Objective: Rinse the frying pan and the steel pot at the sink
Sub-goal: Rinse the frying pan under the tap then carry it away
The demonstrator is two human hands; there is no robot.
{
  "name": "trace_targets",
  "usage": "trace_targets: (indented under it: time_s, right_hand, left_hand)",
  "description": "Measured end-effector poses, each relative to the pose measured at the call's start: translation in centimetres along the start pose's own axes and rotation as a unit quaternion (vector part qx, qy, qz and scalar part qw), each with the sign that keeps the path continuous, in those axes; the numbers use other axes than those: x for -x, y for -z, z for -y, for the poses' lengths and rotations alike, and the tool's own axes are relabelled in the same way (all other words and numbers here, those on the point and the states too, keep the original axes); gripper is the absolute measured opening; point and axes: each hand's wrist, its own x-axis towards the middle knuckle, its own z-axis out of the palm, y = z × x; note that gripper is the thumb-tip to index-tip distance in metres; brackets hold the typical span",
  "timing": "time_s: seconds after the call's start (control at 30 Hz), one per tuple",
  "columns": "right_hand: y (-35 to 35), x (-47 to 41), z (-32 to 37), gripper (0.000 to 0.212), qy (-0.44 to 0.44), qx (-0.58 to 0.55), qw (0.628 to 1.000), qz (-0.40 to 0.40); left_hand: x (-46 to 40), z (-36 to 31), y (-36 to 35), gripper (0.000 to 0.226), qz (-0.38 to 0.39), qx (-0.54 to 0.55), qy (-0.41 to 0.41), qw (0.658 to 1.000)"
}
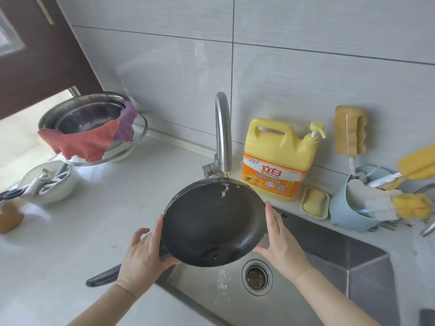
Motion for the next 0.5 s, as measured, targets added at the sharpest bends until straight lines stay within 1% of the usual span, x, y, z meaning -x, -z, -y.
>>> trace_targets:
  time_s: [0.1, 0.23, 0.33, 0.4, 0.5]
  right_hand:
    - [0.0, 0.2, -0.3, 0.137, -0.005, -0.003, 1.0, -0.005]
    - [1.0, 1.2, -1.5, 0.129, -0.018, 0.001, 0.999, -0.033]
    - [1.9, 2.2, -2.8, 0.139, -0.017, 0.024, 0.997, -0.073]
    - [2.5, 3.1, -3.7, 0.146, -0.025, 0.029, 0.995, -0.093]
    - [3.6, 3.9, -4.5, 0.148, -0.051, 0.032, 0.992, -0.108]
  left_hand:
    - [-0.3, -0.3, 0.0, 0.099, -0.008, 0.0, -0.006, 1.0]
    - [-1.4, -1.7, -0.8, 0.101, -0.002, -0.011, -0.028, 1.0]
    - [-2.2, -2.9, -1.7, 0.107, 0.009, -0.003, -0.048, 0.999]
    - [-3.0, -4.0, -2.1, 0.108, 0.003, 0.015, -0.067, 0.998]
    - [-4.3, -5.8, -2.1, 0.105, -0.009, 0.039, -0.091, 0.995]
